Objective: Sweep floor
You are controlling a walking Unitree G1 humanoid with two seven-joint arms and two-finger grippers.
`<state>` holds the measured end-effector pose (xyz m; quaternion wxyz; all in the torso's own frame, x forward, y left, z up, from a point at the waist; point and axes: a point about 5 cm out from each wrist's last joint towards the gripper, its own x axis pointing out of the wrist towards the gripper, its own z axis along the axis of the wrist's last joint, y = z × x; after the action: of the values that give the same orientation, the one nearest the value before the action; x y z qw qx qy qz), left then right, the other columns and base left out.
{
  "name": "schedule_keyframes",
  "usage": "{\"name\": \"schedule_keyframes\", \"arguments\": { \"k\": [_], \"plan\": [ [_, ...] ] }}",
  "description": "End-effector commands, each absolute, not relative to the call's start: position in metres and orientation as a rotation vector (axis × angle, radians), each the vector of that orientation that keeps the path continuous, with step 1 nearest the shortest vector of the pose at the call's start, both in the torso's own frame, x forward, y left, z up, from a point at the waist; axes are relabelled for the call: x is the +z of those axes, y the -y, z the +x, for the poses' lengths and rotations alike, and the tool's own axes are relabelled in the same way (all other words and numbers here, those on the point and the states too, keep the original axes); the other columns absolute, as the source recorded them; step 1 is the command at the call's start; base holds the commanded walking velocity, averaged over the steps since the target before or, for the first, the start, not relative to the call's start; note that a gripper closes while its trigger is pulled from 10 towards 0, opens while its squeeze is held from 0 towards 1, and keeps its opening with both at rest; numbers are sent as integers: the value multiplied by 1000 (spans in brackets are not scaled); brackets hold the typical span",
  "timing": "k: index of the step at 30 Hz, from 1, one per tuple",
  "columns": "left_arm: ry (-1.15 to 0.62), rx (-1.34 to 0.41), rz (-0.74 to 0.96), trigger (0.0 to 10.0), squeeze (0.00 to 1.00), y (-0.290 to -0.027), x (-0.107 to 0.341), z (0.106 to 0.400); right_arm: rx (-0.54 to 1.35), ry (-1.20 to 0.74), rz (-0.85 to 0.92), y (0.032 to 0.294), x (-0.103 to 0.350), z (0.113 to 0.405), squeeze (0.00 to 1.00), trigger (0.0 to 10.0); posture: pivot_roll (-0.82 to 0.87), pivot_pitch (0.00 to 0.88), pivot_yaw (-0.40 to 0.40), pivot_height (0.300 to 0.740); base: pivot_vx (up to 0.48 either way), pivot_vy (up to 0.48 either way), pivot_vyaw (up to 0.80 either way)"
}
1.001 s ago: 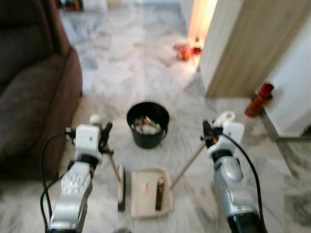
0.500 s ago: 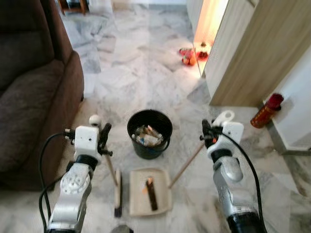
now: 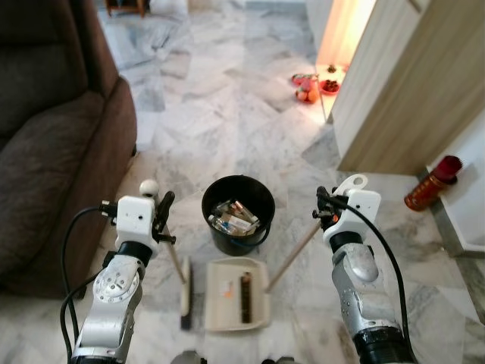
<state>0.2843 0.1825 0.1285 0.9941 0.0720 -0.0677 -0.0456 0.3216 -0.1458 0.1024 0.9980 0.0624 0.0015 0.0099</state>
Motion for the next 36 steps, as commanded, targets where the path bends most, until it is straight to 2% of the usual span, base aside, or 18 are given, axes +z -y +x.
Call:
{"name": "schedule_keyframes", "arguments": {
  "k": [1, 19, 29, 36],
  "plan": [
    [173, -93, 160, 10000, 0, -182, 136, 284, 20, 26, 170, 145, 107, 321, 0, 10000, 157, 165, -22, 740, 0, 0, 0],
    [165, -108, 164, 10000, 0, -179, 133, 283, 58, 55, 117, 156, 125, 307, 0, 10000, 142, 174, -20, 740, 0, 0, 0],
    [163, -108, 167, 10000, 0, -180, 133, 285, 135, 32, 29, 163, 144, 282, 0, 10000, 119, 185, -16, 740, 0, 0, 0],
    [162, -112, 165, 10000, 0, -180, 133, 286, 193, 30, 25, 158, 166, 275, 0, 10000, 113, 185, -14, 740, 0, 0, 0]
  ]
}}
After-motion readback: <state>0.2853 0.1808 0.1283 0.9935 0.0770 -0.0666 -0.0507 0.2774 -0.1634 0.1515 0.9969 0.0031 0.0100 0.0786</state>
